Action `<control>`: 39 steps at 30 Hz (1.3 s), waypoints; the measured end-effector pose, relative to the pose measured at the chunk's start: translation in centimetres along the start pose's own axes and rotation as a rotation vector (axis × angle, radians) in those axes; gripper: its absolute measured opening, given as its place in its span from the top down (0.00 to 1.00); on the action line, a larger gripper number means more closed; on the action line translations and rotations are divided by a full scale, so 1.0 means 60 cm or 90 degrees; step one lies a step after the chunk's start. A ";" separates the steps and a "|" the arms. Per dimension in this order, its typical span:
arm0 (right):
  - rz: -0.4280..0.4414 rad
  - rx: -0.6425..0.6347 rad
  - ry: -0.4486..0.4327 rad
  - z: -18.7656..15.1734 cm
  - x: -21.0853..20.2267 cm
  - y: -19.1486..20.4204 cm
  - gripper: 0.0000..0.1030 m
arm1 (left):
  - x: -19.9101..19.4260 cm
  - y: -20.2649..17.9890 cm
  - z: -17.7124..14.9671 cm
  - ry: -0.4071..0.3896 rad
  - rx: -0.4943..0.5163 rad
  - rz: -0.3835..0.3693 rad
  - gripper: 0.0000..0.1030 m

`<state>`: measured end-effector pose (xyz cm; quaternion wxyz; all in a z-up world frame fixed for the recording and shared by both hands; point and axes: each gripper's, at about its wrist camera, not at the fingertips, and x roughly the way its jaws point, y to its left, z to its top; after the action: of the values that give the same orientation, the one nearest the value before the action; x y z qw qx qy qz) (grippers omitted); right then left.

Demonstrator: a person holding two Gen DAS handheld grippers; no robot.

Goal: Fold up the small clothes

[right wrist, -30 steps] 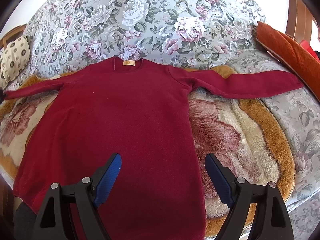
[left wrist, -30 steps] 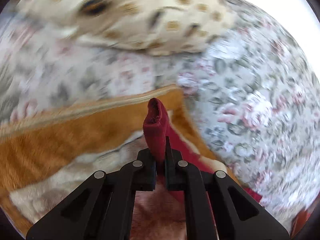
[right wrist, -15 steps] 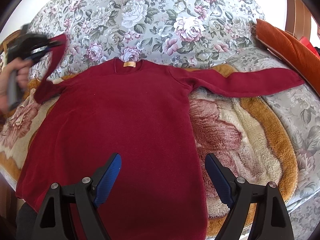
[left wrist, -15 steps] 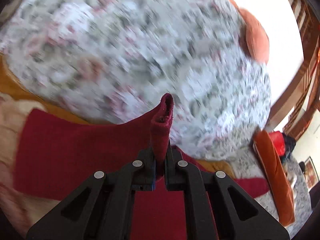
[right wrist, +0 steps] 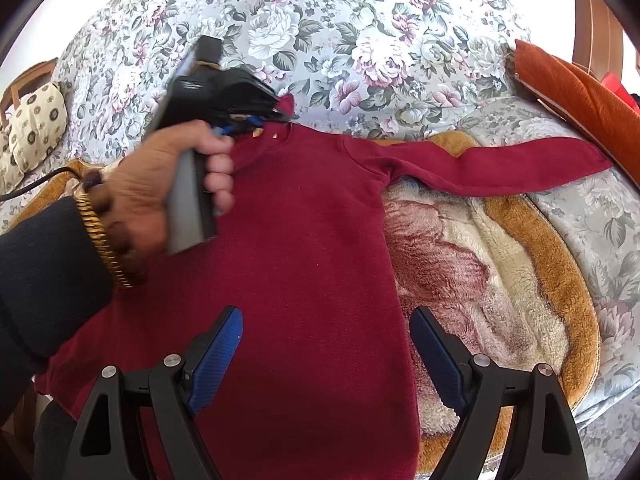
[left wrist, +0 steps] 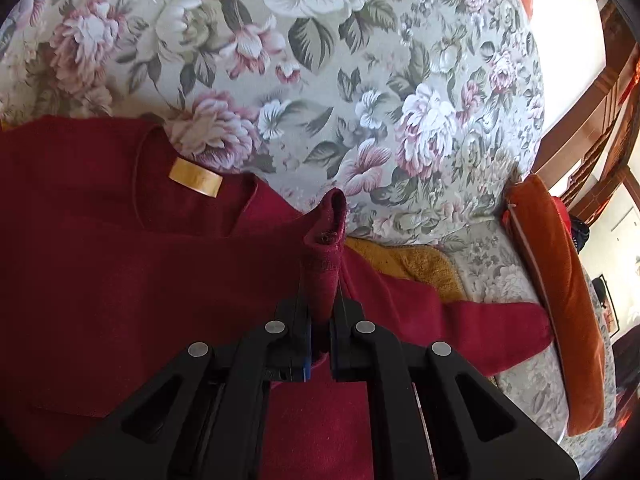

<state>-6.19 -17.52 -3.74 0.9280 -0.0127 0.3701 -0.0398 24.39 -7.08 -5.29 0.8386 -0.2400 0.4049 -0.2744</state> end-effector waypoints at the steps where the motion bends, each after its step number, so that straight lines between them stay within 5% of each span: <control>1: 0.001 0.001 -0.001 0.000 0.000 -0.001 0.18 | 0.007 0.000 -0.002 0.004 -0.003 0.001 0.96; 8: 0.002 0.007 0.001 -0.001 0.001 -0.003 0.18 | 0.037 0.001 -0.013 0.039 -0.026 -0.012 0.94; 9: 0.002 0.007 0.004 -0.001 0.002 -0.003 0.18 | 0.044 0.002 -0.016 0.054 -0.033 -0.014 0.90; 12: 0.001 0.013 0.009 -0.001 0.004 -0.007 0.18 | 0.053 0.004 -0.028 0.102 -0.064 -0.059 0.58; 18: 0.002 0.028 0.009 -0.002 0.002 -0.016 0.18 | -0.061 0.010 -0.032 0.080 -0.046 -0.128 0.57; 21: 0.012 0.043 -0.004 -0.002 -0.007 -0.026 0.18 | -0.158 0.064 0.001 0.015 -0.014 -0.044 0.57; 24: 0.043 0.060 -0.006 0.005 -0.011 -0.037 0.19 | -0.234 0.143 0.044 -0.051 -0.018 0.106 0.57; 27: 0.046 0.067 -0.029 0.027 -0.014 -0.052 0.19 | -0.250 0.222 0.052 -0.052 -0.097 0.155 0.57; 29: 0.035 0.057 -0.044 0.045 -0.018 -0.053 0.19 | -0.225 0.260 0.031 0.000 -0.126 0.157 0.58; 30: 0.035 0.051 -0.051 0.055 -0.019 -0.054 0.19 | -0.219 0.265 0.018 0.002 -0.116 0.157 0.67; 34: 0.040 0.011 -0.102 0.110 -0.019 -0.058 0.19 | -0.212 0.230 -0.008 -0.043 -0.012 0.222 0.67; 39: 0.140 -0.032 -0.148 0.204 0.050 -0.051 0.19 | -0.208 0.226 -0.018 -0.064 0.012 0.257 0.67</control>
<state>4.22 -20.89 3.26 0.9627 -0.0001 0.2606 0.0730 20.60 10.87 -7.54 0.8980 -0.1594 0.3997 -0.0922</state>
